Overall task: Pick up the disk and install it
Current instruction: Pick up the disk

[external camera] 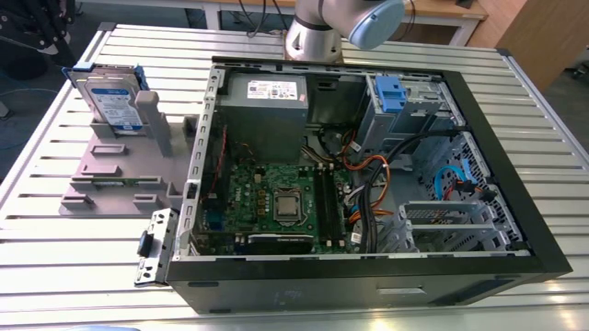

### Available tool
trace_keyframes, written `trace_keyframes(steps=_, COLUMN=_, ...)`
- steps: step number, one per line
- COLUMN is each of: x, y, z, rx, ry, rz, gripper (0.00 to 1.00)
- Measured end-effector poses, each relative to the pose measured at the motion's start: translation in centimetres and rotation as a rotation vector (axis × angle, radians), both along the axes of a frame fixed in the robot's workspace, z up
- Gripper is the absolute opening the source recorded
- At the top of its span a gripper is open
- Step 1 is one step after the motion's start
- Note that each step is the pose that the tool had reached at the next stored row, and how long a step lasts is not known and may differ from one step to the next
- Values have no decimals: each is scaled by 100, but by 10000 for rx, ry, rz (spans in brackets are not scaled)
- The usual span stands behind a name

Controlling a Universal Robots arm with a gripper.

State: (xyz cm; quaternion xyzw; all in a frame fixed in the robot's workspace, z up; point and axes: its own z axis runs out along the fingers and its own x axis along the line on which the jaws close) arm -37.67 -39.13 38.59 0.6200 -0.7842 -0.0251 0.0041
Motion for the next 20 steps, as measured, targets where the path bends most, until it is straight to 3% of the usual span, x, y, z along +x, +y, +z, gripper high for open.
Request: trace_keyframes(steps=20, x=0, y=0, z=0, rx=0, ry=0, rz=126, gripper=11)
